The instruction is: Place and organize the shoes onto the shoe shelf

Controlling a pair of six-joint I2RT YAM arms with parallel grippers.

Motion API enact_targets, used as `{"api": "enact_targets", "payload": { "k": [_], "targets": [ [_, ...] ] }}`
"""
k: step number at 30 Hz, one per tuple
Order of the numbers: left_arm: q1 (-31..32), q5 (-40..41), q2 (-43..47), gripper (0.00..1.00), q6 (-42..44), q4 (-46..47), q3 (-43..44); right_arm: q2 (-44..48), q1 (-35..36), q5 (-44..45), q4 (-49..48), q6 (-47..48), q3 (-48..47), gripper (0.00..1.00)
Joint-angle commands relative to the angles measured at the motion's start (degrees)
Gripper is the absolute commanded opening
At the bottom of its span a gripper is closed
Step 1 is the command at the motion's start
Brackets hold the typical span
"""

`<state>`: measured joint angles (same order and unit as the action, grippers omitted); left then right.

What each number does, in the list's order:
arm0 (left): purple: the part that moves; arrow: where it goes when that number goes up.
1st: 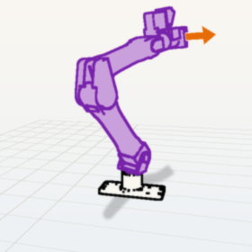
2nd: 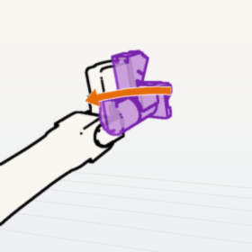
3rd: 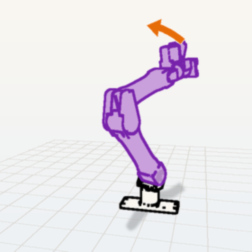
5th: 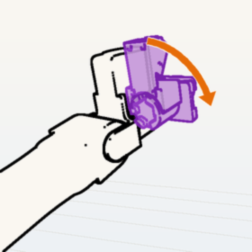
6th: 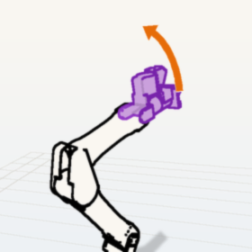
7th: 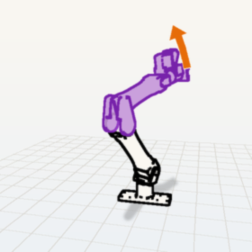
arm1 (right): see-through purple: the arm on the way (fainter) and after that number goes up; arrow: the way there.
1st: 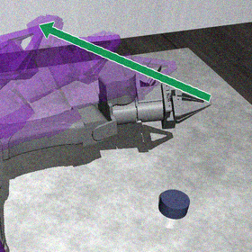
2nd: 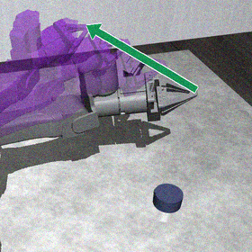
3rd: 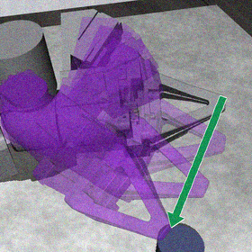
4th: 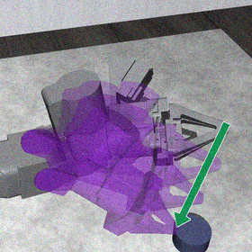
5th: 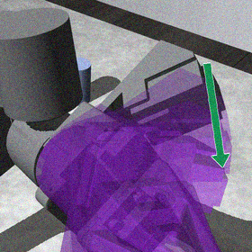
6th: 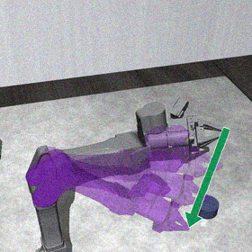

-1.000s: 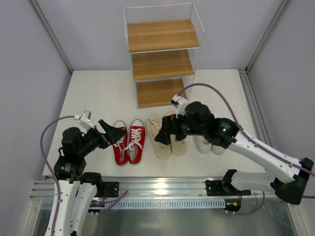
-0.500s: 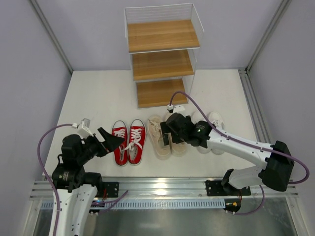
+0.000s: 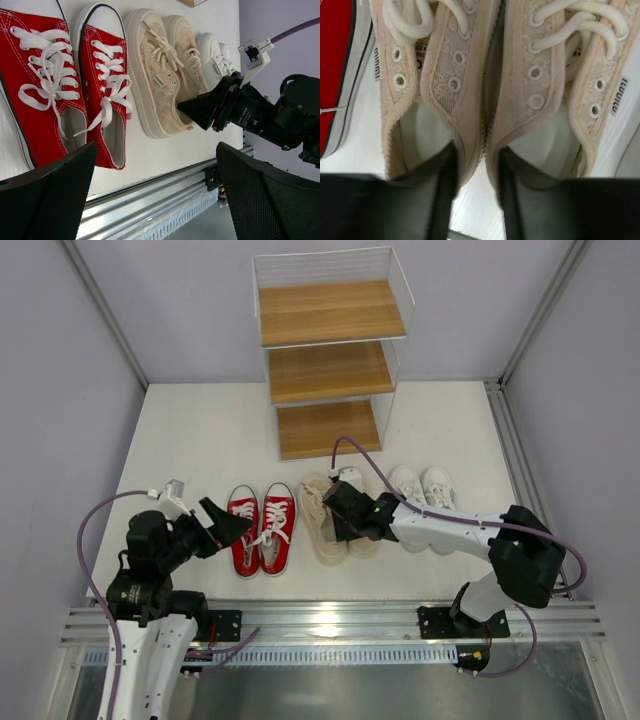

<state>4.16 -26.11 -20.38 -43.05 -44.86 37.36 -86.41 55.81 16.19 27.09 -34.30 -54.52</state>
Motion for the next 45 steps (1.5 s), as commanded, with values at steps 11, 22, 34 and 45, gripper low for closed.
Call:
{"api": "enact_targets", "payload": {
  "k": [11, 22, 34, 45],
  "targets": [
    [-0.1, -0.6, -1.1, 1.0, 0.4, 1.5, -0.2, -0.5, 0.4, 3.3, -1.7, -0.6, -1.5, 0.05],
    [0.0, -0.2, 0.3, 1.0, 1.0, -0.3, 0.8, 9.9, 0.3, 14.6, 1.1, 2.1, -7.9, 0.04],
    [0.0, 0.9, 0.8, 1.0, 2.3, -3.5, 2.9, 4.9, -1.9, 17.9, -1.9, 7.4, -18.1, 0.04],
    [0.0, 0.9, 1.1, 0.99, 2.3, -3.5, 3.4, -3.5, -9.5, 19.6, -17.2, 16.5, -22.4, 0.04]
  ]
}}
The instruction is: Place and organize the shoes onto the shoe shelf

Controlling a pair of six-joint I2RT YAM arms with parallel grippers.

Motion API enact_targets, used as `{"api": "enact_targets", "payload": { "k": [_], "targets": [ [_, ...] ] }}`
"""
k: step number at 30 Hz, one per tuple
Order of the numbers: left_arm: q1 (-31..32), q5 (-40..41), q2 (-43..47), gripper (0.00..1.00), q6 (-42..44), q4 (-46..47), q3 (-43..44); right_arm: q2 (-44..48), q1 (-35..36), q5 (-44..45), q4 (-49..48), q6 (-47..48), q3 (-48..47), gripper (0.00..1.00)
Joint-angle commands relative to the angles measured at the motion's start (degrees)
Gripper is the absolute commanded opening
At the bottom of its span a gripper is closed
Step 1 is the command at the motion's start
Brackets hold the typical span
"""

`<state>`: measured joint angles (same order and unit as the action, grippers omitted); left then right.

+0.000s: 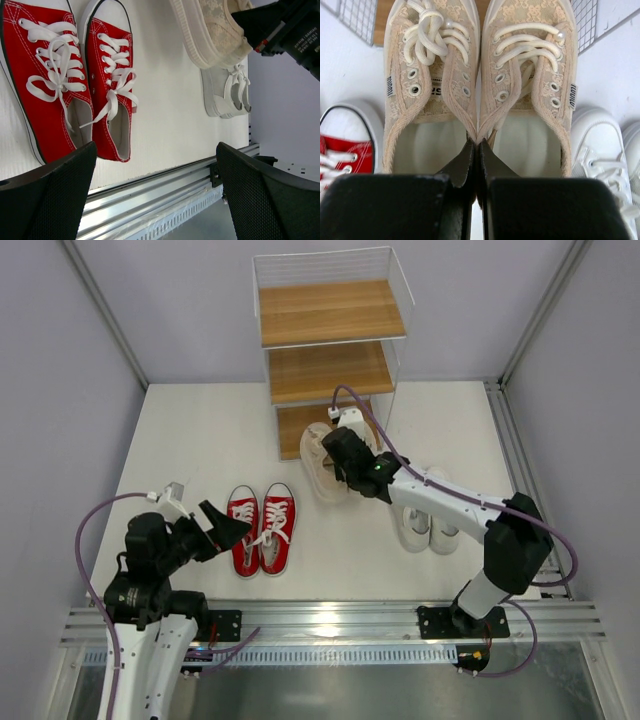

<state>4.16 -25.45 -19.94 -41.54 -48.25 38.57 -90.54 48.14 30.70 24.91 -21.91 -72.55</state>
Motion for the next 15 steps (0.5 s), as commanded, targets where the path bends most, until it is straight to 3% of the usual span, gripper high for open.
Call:
{"api": "enact_targets", "payload": {
  "k": [1, 15],
  "targets": [
    [0.0, 0.2, 0.8, 1.0, 0.7, -0.3, 2.3, -0.6, -2.3, 4.6, -18.2, 4.6, -4.2, 0.04],
    [-0.1, 0.3, 0.5, 1.0, 1.1, -1.1, 4.0, -13.1, -5.5, 3.5, -29.3, 8.1, -13.1, 0.04]
  ]
}}
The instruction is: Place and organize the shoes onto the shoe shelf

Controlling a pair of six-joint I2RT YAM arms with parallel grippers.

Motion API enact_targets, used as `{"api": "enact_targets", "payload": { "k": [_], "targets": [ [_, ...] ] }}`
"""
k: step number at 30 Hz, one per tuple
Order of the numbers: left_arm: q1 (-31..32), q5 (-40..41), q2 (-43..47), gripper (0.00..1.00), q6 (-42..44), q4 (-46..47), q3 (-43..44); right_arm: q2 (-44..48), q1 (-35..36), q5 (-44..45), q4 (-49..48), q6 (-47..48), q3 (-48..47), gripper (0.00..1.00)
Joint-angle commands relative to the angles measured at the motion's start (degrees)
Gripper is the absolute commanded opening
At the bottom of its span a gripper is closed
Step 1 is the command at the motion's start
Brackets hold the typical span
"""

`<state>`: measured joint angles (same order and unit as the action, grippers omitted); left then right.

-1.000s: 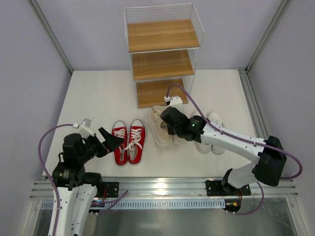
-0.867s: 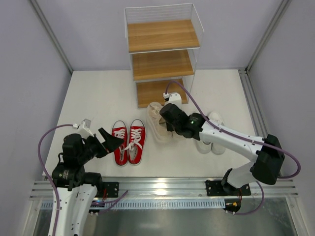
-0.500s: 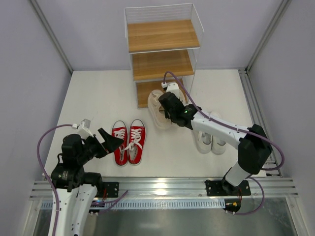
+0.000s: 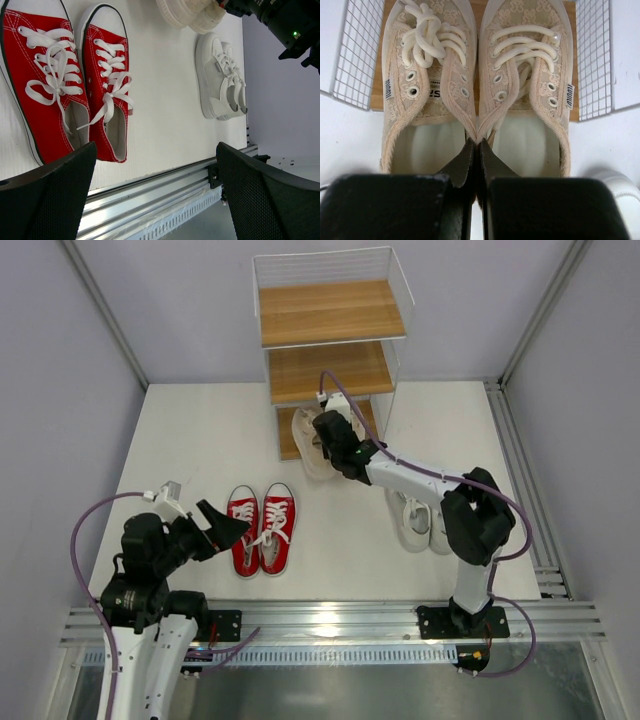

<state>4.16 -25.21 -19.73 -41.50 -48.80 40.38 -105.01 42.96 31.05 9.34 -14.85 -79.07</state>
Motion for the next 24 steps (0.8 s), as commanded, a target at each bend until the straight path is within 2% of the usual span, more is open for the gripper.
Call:
{"api": "enact_targets", "payload": {
  "k": [1, 10, 24],
  "targets": [
    [0.0, 0.1, 0.3, 1.0, 1.1, -0.6, 2.2, 0.8, -0.4, 3.2, -13.9, 1.0, -7.6, 0.04],
    [0.0, 0.1, 0.1, 1.0, 1.2, -0.9, 2.7, -6.6, -2.1, 3.3, -12.6, 0.2, -14.2, 0.04],
    [-0.1, 0.2, -0.4, 1.0, 1.1, -1.1, 3.3, -8.2, -5.0, 0.4, -14.3, 1.9, -13.7, 0.04]
  ]
}}
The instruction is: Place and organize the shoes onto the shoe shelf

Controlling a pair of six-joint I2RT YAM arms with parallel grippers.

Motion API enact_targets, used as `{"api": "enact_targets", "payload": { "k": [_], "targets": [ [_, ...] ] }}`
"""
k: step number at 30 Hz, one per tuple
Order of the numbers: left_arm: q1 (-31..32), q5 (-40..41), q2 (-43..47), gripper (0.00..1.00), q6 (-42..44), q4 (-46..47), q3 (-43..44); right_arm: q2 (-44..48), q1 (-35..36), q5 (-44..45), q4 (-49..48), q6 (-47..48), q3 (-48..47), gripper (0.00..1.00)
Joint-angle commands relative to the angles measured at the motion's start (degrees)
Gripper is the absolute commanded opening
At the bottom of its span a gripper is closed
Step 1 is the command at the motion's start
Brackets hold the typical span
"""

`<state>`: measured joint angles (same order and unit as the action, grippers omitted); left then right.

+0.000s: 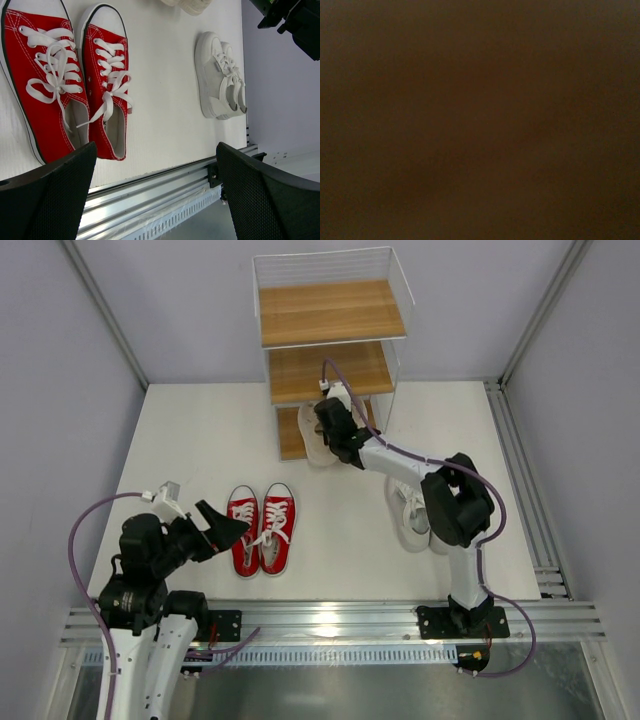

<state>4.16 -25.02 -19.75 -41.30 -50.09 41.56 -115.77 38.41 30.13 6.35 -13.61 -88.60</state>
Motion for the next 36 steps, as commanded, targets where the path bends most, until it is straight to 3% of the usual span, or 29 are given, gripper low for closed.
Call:
{"api": "enact_targets", "payload": {
  "k": [1, 20, 29, 36],
  "targets": [
    [0.0, 0.1, -0.3, 1.0, 0.9, 0.2, 2.1, 2.6, -0.4, 1.2, -11.4, 0.8, -4.1, 0.04],
    [-0.1, 0.7, -0.4, 1.0, 1.4, -0.2, 2.3, -1.8, -0.6, -1.3, -12.8, -0.1, -5.0, 0.04],
    [0.0, 0.8, 0.0, 1.0, 1.1, 0.0, 2.0, 0.9, -0.5, -1.6, -15.0, -4.4, 5.3, 0.04],
    [-0.1, 0.7, 0.1, 1.0, 1.0, -0.1, 1.6, 0.6, -0.5, -0.7, -12.7, -5.6, 6.7, 0.04]
  ]
}}
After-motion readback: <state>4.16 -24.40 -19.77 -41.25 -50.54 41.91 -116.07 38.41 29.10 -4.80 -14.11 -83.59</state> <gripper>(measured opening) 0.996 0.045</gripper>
